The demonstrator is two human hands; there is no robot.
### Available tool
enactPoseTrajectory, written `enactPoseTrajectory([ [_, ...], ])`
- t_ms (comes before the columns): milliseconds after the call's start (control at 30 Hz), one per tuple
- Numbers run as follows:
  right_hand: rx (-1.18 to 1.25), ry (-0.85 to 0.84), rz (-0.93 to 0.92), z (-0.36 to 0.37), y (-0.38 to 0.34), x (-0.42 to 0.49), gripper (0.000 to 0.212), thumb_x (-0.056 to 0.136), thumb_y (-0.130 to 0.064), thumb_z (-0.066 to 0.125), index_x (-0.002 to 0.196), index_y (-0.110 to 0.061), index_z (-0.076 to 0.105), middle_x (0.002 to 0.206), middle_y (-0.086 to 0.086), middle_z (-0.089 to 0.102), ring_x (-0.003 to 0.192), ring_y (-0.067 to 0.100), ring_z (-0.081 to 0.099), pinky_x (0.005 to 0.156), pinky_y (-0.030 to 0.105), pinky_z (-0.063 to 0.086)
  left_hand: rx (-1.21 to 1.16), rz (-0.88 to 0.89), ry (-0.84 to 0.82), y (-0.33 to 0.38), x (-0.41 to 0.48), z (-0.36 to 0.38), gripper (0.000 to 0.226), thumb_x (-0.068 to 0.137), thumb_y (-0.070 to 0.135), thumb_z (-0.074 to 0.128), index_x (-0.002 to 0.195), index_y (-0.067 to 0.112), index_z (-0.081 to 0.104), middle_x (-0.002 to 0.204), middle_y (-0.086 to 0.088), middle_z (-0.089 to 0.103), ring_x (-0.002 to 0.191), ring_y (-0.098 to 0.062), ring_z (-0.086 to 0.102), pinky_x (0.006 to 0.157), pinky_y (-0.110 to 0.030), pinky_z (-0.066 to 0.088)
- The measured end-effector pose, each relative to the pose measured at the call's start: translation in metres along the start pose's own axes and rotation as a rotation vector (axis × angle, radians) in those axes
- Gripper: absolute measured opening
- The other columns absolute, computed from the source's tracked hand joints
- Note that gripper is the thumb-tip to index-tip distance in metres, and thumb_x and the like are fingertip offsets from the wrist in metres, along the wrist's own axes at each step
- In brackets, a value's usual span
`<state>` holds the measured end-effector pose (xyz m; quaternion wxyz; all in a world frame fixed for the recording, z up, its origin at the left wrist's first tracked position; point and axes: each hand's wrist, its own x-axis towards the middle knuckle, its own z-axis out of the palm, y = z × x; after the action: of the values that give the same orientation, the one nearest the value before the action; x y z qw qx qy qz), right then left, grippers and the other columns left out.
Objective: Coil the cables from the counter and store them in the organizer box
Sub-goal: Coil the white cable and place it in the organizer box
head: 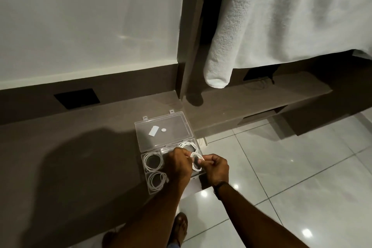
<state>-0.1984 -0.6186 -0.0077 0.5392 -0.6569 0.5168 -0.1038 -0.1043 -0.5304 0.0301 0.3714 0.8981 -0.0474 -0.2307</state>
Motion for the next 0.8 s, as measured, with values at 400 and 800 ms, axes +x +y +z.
enactPoseTrajectory([
  [400, -0.803, -0.01, -0.418, -0.01, -0.006, -0.002, 0.009, 0.084, -0.035, 0.08, 0.082, -0.025, 0.081, 0.088, -0.003, 0.063, 0.089, 0.02, 0.051, 0.068, 0.032, 0.051, 0.261, 0.166, -0.161, -0.012, -0.005, 0.013, 0.016, 0.092, -0.001, 0.053, 0.099, -0.008, 0.066, 0.103, -0.028, 0.069, 0.069, 0.01, 0.065, 0.061, -0.008, 0.05],
  [800, -1.298, -0.174, -0.615, -0.001, -0.022, 0.0, 0.004, 0.077, -0.023, 0.078, 0.08, -0.02, 0.076, 0.091, 0.003, 0.07, 0.087, 0.031, 0.066, 0.064, 0.037, 0.051, 0.432, 0.275, -0.084, -0.024, -0.003, 0.021, 0.025, 0.1, 0.01, 0.04, 0.1, 0.008, 0.065, 0.107, -0.01, 0.067, 0.095, -0.024, 0.066, 0.084, -0.036, 0.055],
])
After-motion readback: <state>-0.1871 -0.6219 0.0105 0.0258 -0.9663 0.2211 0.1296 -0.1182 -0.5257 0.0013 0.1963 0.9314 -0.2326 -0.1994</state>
